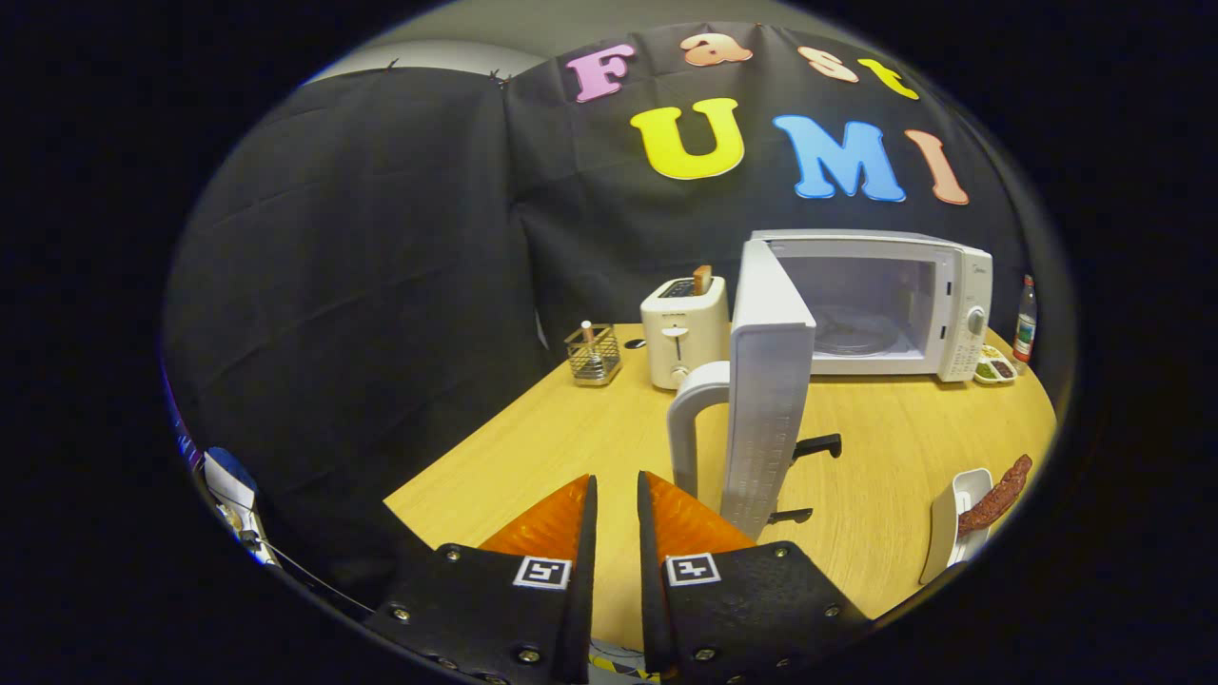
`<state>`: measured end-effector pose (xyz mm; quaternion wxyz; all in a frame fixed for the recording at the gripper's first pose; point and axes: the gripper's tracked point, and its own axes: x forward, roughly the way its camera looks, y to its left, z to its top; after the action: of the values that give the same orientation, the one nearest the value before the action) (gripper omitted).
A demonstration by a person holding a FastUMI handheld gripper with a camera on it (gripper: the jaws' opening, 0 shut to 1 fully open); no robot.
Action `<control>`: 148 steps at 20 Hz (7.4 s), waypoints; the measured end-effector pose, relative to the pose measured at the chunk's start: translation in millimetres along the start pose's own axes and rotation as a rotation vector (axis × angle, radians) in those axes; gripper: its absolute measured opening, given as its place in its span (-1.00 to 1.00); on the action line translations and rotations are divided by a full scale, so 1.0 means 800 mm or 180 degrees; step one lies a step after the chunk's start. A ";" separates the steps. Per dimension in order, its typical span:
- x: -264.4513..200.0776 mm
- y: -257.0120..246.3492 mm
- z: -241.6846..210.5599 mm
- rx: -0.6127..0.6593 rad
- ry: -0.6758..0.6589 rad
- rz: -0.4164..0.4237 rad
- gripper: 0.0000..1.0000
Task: Open the microwave, put the food inside, and close the microwave door.
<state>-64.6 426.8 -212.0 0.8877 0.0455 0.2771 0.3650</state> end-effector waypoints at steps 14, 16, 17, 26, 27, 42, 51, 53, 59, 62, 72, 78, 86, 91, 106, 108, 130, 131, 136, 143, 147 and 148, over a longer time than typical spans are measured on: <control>-0.139 -0.093 0.109 -0.0334 -0.0841 -0.0074 0.98; -0.145 -0.126 0.110 -0.0284 -0.0837 -0.0205 0.98; -0.147 -0.142 0.112 -0.0254 -0.0833 -0.0270 0.98; -0.169 -0.304 0.089 0.0061 -0.0611 -0.0938 0.98; -0.171 -0.323 0.085 0.0107 -0.0568 -0.1026 0.98; -0.179 -0.468 -0.045 0.1030 0.0218 -0.1573 0.99; -0.172 -0.468 -0.108 0.1795 0.0564 -0.1342 0.55; -0.169 -0.462 -0.115 0.1941 0.0604 -0.1243 0.54; -0.167 -0.450 -0.114 0.1994 0.0697 -0.1110 -0.25; -0.165 -0.449 -0.086 0.2119 0.0510 -0.0999 -0.67; -0.166 -0.440 -0.052 0.2119 0.0444 -0.0908 -0.84; -0.152 -0.437 0.018 0.2049 0.0189 -0.0776 -0.84; -0.094 -0.432 0.084 0.1691 -0.0080 -0.0619 -0.85; -0.040 -0.430 0.117 0.1712 -0.0278 -0.0484 -0.85; 0.135 -0.449 0.170 0.1289 -0.0902 -0.0562 -0.85; 0.158 -0.460 0.174 0.1304 -0.0928 -0.0596 -0.85; 0.251 -0.575 0.135 0.0629 -0.0379 -0.1561 0.42; 0.249 -0.581 0.132 0.0490 -0.0353 -0.1658 0.58; 0.226 -0.592 0.138 0.0027 -0.0272 -0.1981 1.00; 0.210 -0.521 0.171 -0.0078 -0.0379 -0.1458 0.99; 0.165 -0.480 0.181 -0.0104 -0.0469 -0.1386 0.99; 0.151 -0.468 0.185 -0.0126 -0.0494 -0.1373 0.99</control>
<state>316.2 253.3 -249.0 0.9645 -0.0042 0.2041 0.1676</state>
